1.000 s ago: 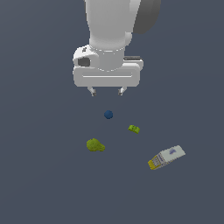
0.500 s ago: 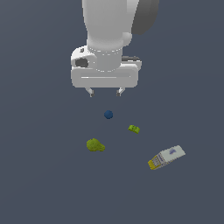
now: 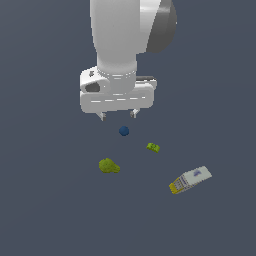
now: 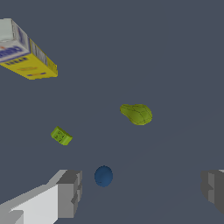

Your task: Pick up a designated object from a clutter of objects.

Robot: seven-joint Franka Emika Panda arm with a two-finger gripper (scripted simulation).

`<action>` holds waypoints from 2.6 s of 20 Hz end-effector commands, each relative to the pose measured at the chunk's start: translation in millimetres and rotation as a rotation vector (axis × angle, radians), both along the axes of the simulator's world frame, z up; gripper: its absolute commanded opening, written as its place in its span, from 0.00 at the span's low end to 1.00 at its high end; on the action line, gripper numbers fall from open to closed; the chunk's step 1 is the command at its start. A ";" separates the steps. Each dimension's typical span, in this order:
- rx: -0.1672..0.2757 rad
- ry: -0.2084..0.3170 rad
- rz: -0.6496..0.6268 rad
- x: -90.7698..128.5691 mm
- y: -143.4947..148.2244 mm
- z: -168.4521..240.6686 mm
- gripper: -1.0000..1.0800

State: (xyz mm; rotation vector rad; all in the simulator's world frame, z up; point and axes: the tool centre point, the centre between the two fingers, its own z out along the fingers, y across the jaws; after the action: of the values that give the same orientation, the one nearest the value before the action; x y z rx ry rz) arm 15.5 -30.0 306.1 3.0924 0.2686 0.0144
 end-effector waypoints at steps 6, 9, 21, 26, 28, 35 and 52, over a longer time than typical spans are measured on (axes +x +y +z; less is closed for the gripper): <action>0.002 0.009 0.152 18.3 -10.6 -37.4 0.96; 0.004 0.012 0.221 25.6 -15.6 -54.9 0.96; 0.014 0.023 0.495 47.9 -35.7 -128.7 0.96; 0.020 0.025 0.607 53.6 -43.9 -160.5 0.96; 0.022 0.026 0.647 55.1 -46.8 -171.8 0.96; 0.027 0.026 0.747 57.9 -54.0 -201.3 0.96; 0.030 0.027 0.792 57.8 -57.1 -233.3 0.96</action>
State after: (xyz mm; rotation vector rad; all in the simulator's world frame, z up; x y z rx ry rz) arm 74.0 -87.3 79.5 2.7830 1.4562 0.0008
